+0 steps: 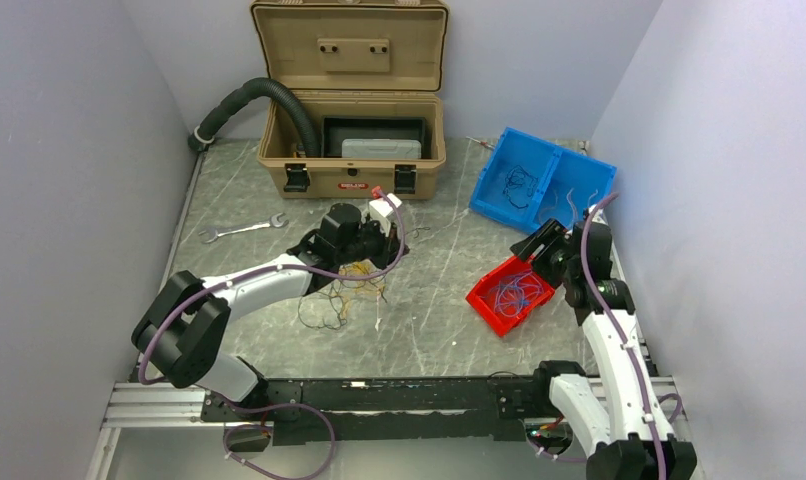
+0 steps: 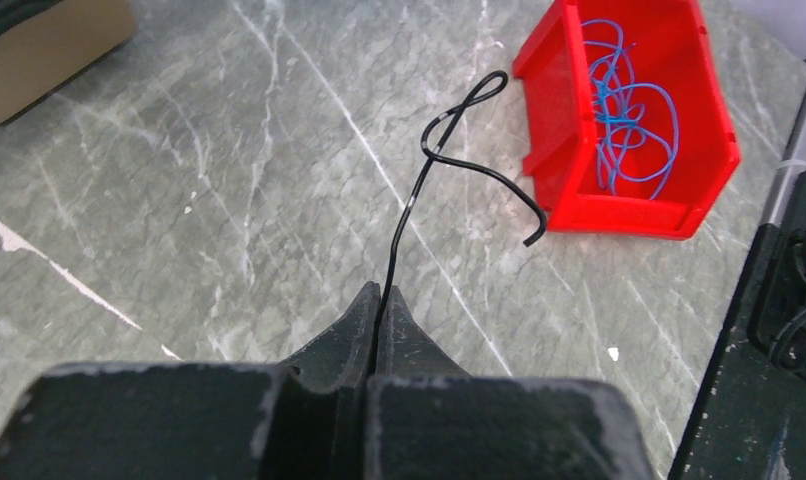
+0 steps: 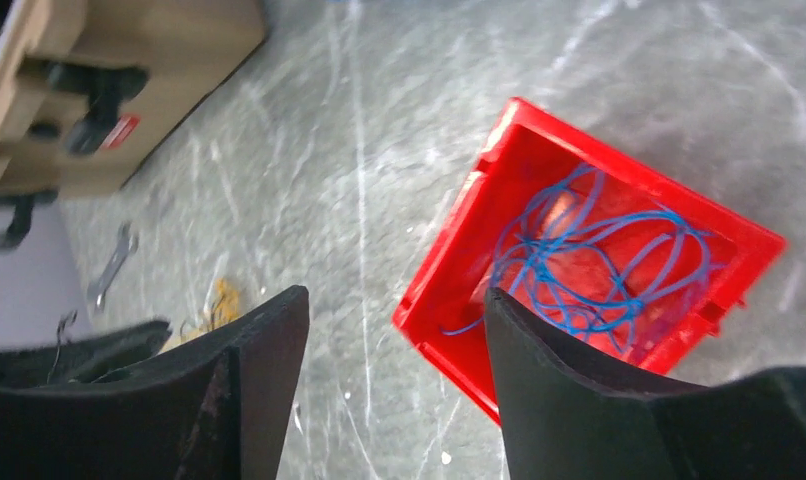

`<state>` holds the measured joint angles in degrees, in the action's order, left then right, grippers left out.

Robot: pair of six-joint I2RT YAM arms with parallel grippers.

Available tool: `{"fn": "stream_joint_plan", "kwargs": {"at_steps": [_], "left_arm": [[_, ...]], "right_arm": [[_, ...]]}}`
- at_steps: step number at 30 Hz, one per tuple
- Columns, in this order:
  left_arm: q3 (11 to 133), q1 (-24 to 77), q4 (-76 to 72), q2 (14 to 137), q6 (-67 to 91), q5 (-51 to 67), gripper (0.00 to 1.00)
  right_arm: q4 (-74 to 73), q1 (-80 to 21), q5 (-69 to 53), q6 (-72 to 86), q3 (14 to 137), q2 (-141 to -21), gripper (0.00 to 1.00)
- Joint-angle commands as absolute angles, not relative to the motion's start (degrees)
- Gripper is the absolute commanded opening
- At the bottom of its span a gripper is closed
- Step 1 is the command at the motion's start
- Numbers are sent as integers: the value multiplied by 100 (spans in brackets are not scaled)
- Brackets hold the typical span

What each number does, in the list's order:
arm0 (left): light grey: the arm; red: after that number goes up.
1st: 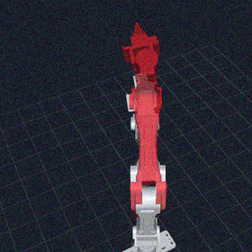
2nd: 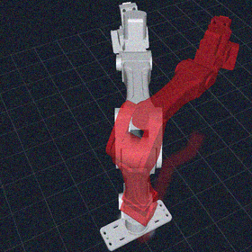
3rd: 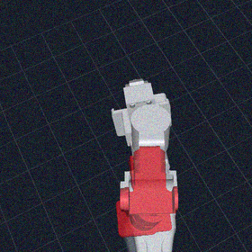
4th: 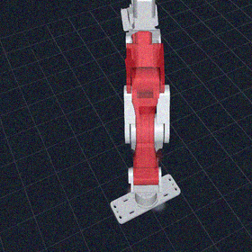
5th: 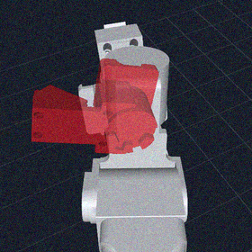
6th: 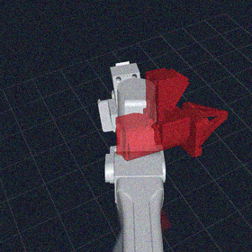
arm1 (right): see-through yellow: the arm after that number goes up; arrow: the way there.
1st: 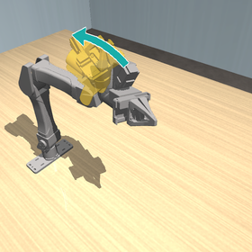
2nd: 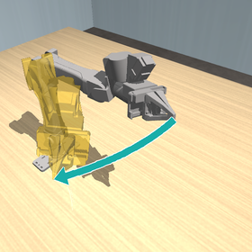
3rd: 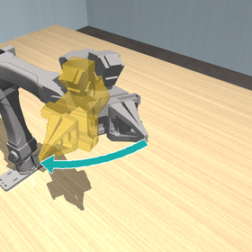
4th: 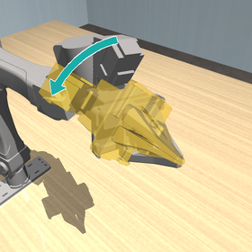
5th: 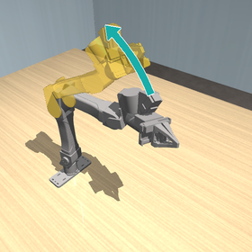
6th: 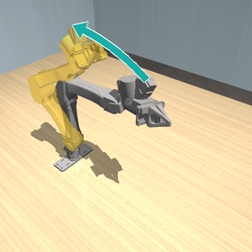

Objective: Untangle the cables
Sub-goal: Place the cable in the bin, then untie the cable.

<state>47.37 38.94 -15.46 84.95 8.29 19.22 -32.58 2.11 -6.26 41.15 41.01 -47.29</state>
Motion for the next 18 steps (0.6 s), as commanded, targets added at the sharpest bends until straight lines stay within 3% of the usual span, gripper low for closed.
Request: {"fn": "stream_joint_plan", "kwargs": {"at_steps": [1,6,18], "left_arm": [[4693,3944,-2180,8248,1022,2339,0],[5361,3939,-1685,8188,1500,2596,0],[8582,3819,-614,7710,3233,3885,0]], "right_arm": [[-2441,212,-2002,3288,3808,-4282,69],[-1839,187,-2819,3124,3479,-4142,72],[-1477,161,-3412,2888,3593,-4212,72]]}}
